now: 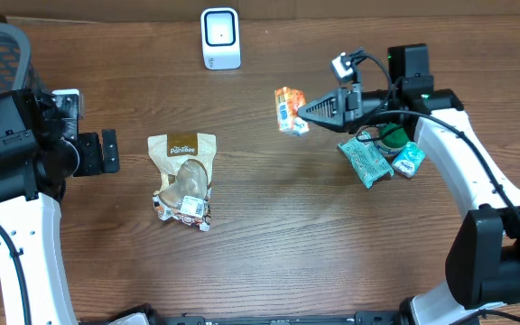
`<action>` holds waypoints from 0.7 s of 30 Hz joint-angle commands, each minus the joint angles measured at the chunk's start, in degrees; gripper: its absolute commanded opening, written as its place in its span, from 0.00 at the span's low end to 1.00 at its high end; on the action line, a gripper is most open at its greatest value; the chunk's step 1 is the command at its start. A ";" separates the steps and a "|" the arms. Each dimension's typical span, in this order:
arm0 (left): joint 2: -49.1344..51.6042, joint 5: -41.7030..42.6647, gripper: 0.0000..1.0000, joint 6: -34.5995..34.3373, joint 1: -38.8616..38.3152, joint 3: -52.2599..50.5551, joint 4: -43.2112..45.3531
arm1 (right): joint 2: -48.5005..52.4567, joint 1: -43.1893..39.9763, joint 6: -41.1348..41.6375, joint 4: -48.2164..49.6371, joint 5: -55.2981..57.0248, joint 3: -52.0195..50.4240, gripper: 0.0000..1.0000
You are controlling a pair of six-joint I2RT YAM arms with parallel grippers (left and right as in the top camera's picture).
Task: Scan the item barcode
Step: 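Lift the Kleenex box off the table with the right gripper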
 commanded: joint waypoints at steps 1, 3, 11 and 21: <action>-0.11 -0.20 1.00 -0.85 -0.02 0.63 0.04 | -1.79 -0.46 -0.61 0.04 -7.54 0.31 0.04; -0.11 -0.20 0.99 -0.85 -0.02 0.63 0.04 | -1.79 -0.46 0.09 0.02 -7.69 0.31 0.04; -0.11 -0.20 1.00 -0.85 -0.02 0.63 0.04 | -1.79 -0.46 1.09 0.07 -7.43 0.31 0.04; -0.11 -0.20 1.00 -0.85 -0.02 0.63 0.04 | -1.79 -0.37 1.07 0.00 -5.68 0.28 0.04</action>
